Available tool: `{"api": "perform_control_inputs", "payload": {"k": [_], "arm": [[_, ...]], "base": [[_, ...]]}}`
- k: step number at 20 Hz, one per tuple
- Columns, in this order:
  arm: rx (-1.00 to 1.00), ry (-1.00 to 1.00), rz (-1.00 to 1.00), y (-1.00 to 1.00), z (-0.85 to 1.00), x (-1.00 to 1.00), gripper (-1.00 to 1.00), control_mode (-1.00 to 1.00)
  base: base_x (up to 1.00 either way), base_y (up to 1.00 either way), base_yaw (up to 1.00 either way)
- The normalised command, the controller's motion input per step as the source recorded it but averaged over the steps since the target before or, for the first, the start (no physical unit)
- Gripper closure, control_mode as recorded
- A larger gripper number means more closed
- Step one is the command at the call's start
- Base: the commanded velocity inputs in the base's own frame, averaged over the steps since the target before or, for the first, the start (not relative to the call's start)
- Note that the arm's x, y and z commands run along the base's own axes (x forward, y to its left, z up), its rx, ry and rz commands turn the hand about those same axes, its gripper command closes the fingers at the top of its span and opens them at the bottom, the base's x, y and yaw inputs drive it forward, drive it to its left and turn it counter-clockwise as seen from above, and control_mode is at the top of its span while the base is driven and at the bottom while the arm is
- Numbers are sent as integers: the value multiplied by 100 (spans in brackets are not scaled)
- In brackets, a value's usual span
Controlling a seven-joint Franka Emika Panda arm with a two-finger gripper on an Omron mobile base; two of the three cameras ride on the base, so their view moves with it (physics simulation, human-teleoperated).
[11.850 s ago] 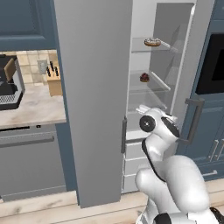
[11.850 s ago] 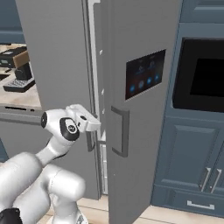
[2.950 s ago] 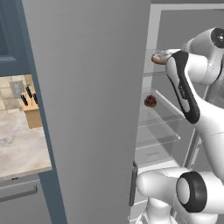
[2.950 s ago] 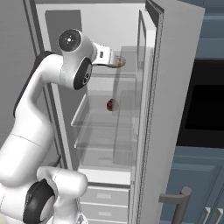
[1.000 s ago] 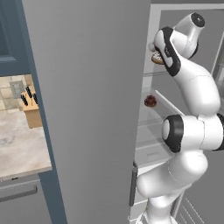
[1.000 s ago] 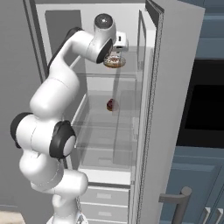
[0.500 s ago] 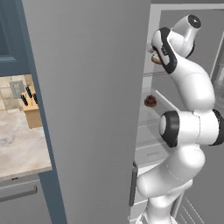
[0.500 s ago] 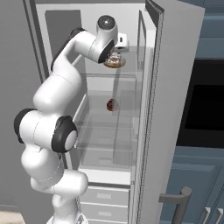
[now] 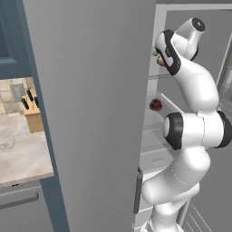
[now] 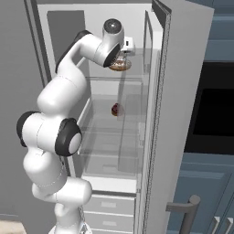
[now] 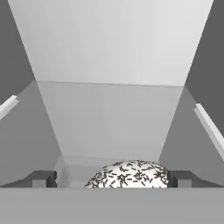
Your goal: Take the donut and cake from the fridge and place them on the empty tray on the dining counter.
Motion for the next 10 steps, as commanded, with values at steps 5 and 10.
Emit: {"api": "perform_control_inputs", "payload": {"k": [5, 10], "arm": [[0, 3, 0, 4, -1, 0, -100, -100], [2, 1, 0, 0, -9, -2, -100, -100]], "base": [[0, 0, 0], [0, 0, 0]]}}
